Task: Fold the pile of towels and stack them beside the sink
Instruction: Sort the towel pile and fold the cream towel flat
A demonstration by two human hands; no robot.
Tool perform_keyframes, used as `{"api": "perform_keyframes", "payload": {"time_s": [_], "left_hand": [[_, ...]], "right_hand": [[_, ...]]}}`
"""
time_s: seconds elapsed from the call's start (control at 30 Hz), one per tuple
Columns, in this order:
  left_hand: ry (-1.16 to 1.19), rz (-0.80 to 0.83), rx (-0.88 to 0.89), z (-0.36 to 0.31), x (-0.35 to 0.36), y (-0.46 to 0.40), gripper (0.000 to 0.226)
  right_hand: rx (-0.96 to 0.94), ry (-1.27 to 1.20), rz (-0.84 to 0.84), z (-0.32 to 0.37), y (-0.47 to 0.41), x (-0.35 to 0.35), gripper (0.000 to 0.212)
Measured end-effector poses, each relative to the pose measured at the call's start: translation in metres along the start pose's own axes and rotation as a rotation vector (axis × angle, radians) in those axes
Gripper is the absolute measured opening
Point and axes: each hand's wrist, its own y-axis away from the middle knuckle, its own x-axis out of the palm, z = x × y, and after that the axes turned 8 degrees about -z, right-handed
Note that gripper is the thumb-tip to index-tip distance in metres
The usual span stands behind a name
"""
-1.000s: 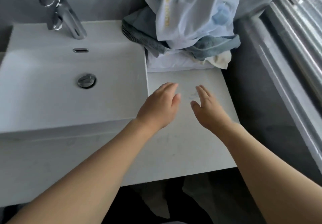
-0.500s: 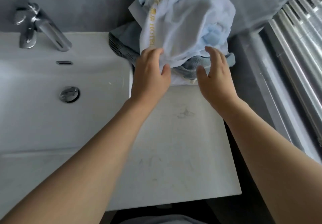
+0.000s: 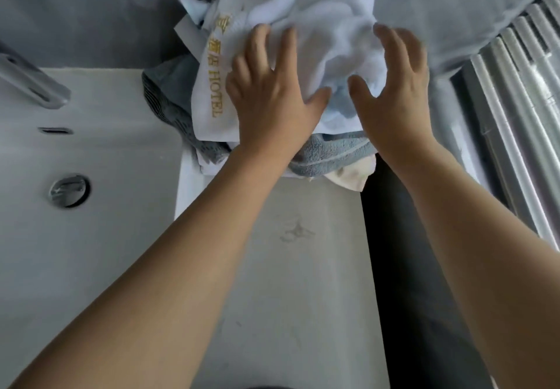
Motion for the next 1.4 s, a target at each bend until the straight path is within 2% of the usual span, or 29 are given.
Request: {"api": "perform_keyframes", "payload": {"time_s": [0.07, 0.13, 0.2, 0.27, 0.43, 0.5, 0.57, 0.63, 0.67, 0.73, 0.8, 0.83, 0.87, 0.93, 0.97, 1.07, 1.13, 1.17, 1.23, 1.33, 1.4], "left_hand": [[0.005, -0.025, -0.004, 0.004, 0.003, -0.010, 0.051], [0.121, -0.106, 0.014, 0.011, 0.004, -0.019, 0.034], [0.392, -0.162, -0.005, 0.016, 0.003, -0.022, 0.022], [0.686, -0.148, -0.109, 0.014, -0.004, -0.021, 0.011], [0.977, -0.197, -0.357, 0.003, -0.020, -0.024, 0.019], [1.060, -0.182, -0.530, -0.001, -0.028, -0.029, 0.025], [1.148, -0.052, -0.636, 0.002, -0.033, -0.034, 0.020], [1.235, 0.192, -0.632, 0.010, -0.038, -0.036, 0.013], [1.217, 0.325, -0.618, 0.013, -0.042, -0.035, 0.011], [1.003, 0.508, -0.511, 0.020, -0.048, -0.031, 0.009], [0.807, 0.500, -0.400, 0.025, -0.054, -0.027, 0.018], [0.803, 0.484, -0.375, 0.026, -0.060, -0.024, 0.024], [0.878, 0.503, -0.368, 0.027, -0.066, -0.022, 0.022], [1.116, 0.645, -0.330, 0.029, -0.084, -0.014, 0.005], [1.212, 0.742, -0.286, 0.030, -0.092, -0.008, 0.012], [1.326, 0.983, -0.182, 0.037, -0.104, 0.012, 0.021], [1.283, 1.056, -0.191, 0.044, -0.104, 0.029, 0.011], [1.253, 1.094, -0.219, 0.048, -0.102, 0.040, 0.008], [1.209, 1.173, -0.306, 0.055, -0.098, 0.065, 0.020], [1.097, 1.213, -0.474, 0.067, -0.085, 0.100, 0.018], [0.848, 1.165, -0.505, 0.077, -0.067, 0.122, 0.014]], "right_hand": [[-0.011, -0.012, 0.023, -0.004, -0.010, 0.004, 0.060], [-0.036, -0.036, 0.040, -0.009, -0.017, 0.008, 0.061], [-0.058, -0.040, 0.049, -0.012, -0.021, 0.011, 0.063], [-0.054, -0.060, 0.043, -0.012, -0.026, 0.015, 0.064], [-0.016, -0.079, -0.020, 0.000, -0.041, 0.016, 0.066], [0.011, -0.114, -0.034, 0.002, -0.044, 0.014, 0.067], [0.054, -0.111, -0.031, 0.001, -0.046, 0.014, 0.066], [0.117, -0.123, -0.024, -0.001, -0.044, 0.012, 0.062], [0.140, -0.162, -0.040, -0.001, -0.041, 0.010, 0.053], [0.125, -0.260, -0.108, 0.003, -0.034, 0.007, 0.025], [0.091, -0.375, -0.140, 0.014, -0.025, -0.003, 0.022], [0.086, -0.454, -0.148, 0.021, -0.020, -0.009, 0.026], [0.076, -0.531, -0.159, 0.027, -0.016, -0.016, 0.031], [0.022, -0.663, -0.168, 0.041, -0.003, -0.032, 0.035], [-0.007, -0.703, -0.156, 0.046, 0.005, -0.040, 0.034], [-0.009, -0.682, -0.021, 0.052, 0.034, -0.062, 0.029], [0.032, -0.730, 0.137, 0.048, 0.057, -0.069, 0.037], [0.101, -0.806, 0.198, 0.045, 0.070, -0.069, 0.032], [0.284, -0.885, 0.297, 0.039, 0.095, -0.063, 0.031], [0.368, -0.712, 0.458, 0.017, 0.132, -0.044, 0.035], [0.431, -0.591, 0.546, 0.000, 0.154, -0.028, 0.046]]}}
